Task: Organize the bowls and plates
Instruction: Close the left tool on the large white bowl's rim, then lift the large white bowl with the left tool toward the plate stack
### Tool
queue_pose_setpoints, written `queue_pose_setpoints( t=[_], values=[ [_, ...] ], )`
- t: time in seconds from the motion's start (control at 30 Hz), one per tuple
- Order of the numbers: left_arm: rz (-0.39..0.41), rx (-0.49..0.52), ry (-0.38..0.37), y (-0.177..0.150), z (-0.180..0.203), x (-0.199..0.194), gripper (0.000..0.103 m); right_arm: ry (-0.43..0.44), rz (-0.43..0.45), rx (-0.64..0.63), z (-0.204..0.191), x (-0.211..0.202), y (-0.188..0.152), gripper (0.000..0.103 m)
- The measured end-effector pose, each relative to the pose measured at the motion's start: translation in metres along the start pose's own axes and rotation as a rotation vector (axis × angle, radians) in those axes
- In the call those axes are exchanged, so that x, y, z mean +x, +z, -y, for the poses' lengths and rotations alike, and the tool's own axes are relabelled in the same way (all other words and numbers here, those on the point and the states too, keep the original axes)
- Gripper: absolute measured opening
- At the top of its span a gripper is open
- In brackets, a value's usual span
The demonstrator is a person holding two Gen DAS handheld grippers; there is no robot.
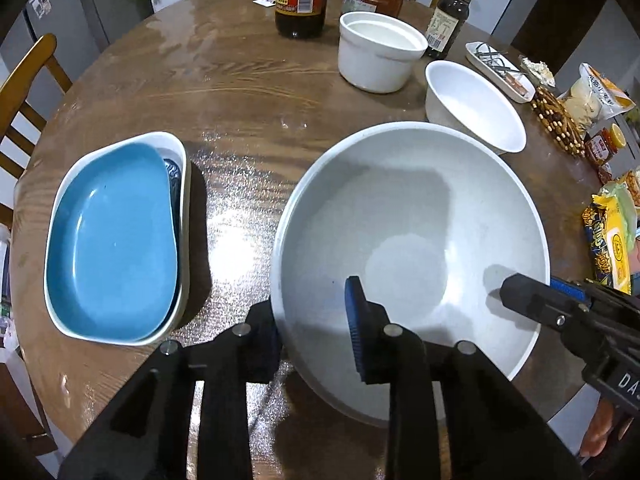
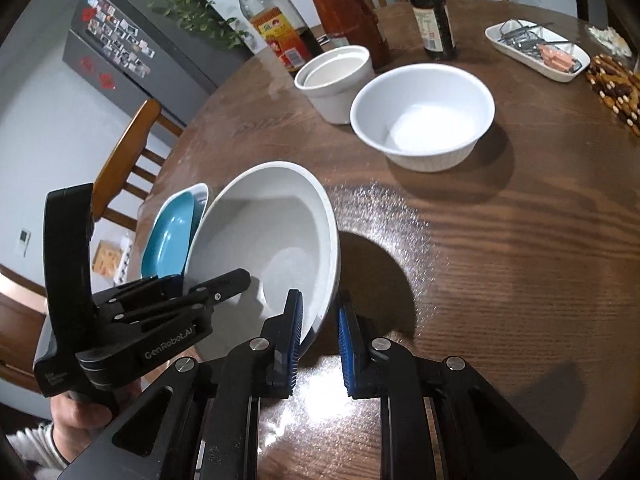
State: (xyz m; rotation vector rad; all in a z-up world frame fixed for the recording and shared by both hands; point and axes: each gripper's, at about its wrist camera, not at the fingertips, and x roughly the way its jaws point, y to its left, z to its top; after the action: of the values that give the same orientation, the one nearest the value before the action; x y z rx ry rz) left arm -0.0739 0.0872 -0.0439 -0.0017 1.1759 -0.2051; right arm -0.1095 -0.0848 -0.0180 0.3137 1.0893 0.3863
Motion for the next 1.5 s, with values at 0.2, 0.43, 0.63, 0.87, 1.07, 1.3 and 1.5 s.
queue_pose_setpoints(
  t=[0.2, 0.43, 0.63, 0.87, 1.07, 1.3, 1.5],
  values=[
    [-0.001, 0.02, 0.014, 0.002, 0.007, 0.002, 0.026, 0.004, -0.003, 0.014, 0.005, 0.001, -0.001, 0.019],
    [0.018, 0.037, 0.045, 0.008, 0.014, 0.002, 0.026, 0.008, -0.005, 0.032, 0.01, 0.002, -0.003, 0.019],
    [0.023, 0.035, 0.067, 0.009, 0.01, 0.001, 0.026, 0.014, -0.002, 0.017, 0.007, 0.003, -0.001, 0.019],
    [0.023, 0.021, 0.074, 0.008, 0.006, 0.002, 0.029, 0.024, 0.0, 0.021, 0.008, 0.005, 0.0, 0.019],
    [0.029, 0.013, 0.082, 0.007, 0.005, 0.002, 0.029, 0.007, 0.014, 0.015, 0.004, 0.002, -0.001, 0.019],
    [0.047, -0.006, 0.078, 0.008, 0.002, -0.002, 0.034, -0.016, 0.029, -0.012, -0.002, -0.002, 0.001, 0.021],
    [0.079, -0.026, 0.082, 0.009, -0.004, -0.011, 0.043, -0.032, 0.045, -0.02, -0.003, -0.006, 0.002, 0.022]
  ],
)
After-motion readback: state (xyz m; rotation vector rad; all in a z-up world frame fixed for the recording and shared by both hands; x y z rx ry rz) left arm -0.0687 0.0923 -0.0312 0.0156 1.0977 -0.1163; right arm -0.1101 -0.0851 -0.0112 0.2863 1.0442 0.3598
